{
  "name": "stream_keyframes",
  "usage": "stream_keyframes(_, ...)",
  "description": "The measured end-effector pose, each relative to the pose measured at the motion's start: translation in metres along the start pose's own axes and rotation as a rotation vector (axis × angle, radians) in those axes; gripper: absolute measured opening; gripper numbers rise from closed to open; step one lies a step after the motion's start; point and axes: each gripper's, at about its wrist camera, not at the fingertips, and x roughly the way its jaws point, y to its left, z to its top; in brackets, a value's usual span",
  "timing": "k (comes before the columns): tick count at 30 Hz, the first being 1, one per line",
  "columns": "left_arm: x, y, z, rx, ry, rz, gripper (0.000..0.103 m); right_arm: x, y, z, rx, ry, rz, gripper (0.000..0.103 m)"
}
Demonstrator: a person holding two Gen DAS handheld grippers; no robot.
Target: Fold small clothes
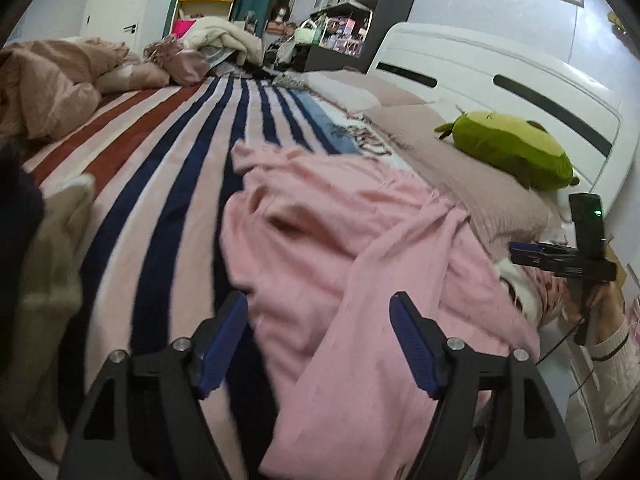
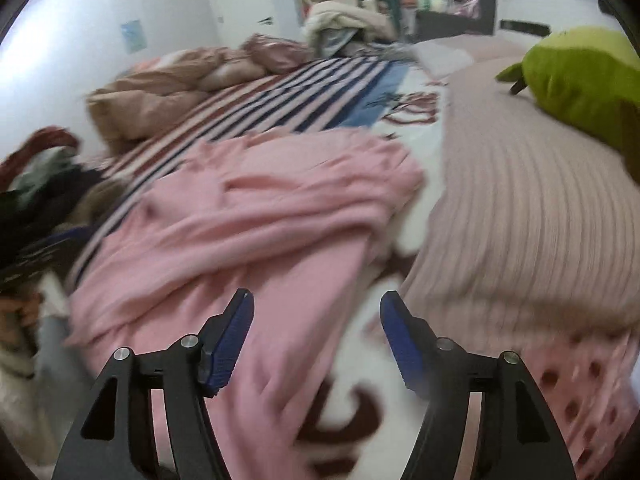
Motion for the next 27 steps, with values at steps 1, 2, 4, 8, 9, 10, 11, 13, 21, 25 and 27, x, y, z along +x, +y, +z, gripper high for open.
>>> stream_keyframes(1, -0.001, 0.003, -0.007, -0.009, 0.016, -0.009, 0.071, -0.001, -0.001, -0.011, 0.013, 0.025, 0.029, 0.062)
stream_keyframes(2, -0.001, 0.005, -0.011, -0.023, 0.028, -0.022, 0.071, -0.001, -0.001, -0.017, 0.020, 0.042, 0.040, 0.062)
stream_keyframes(4, 0.000, 0.012, -0.023, -0.055, 0.054, -0.029, 0.071, 0.002, -0.003, -0.034, 0.029, 0.089, 0.048, 0.058)
stream_keyframes(8, 0.006, 0.016, -0.042, -0.073, 0.106, -0.029, 0.071, 0.004, -0.002, -0.061, 0.042, 0.121, 0.101, 0.039)
stream_keyframes(9, 0.008, 0.016, -0.045, -0.077, 0.117, -0.039, 0.071, 0.004, -0.002, -0.065, 0.058, 0.116, 0.129, 0.038)
stream_keyframes(10, 0.010, 0.015, -0.048, -0.082, 0.126, -0.061, 0.071, 0.004, -0.002, -0.068, 0.067, 0.118, 0.144, 0.035)
stream_keyframes(11, 0.013, 0.014, -0.050, -0.086, 0.133, -0.088, 0.071, 0.005, -0.002, -0.070, 0.079, 0.123, 0.174, 0.032)
stream_keyframes(13, 0.020, 0.009, -0.051, -0.089, 0.147, -0.136, 0.071, 0.013, -0.001, -0.072, 0.089, 0.149, 0.236, 0.032)
stream_keyframes(21, 0.061, -0.005, -0.032, -0.105, 0.151, -0.167, 0.061, 0.033, 0.000, -0.067, 0.157, 0.158, 0.380, 0.032)
stream_keyframes(25, 0.075, -0.004, -0.027, -0.164, 0.149, -0.159, 0.025, 0.042, 0.009, -0.060, 0.145, 0.159, 0.398, 0.032)
stream_keyframes(27, 0.076, -0.005, -0.028, -0.185, 0.152, -0.197, 0.012, 0.045, 0.013, -0.060, 0.148, 0.145, 0.396, 0.023)
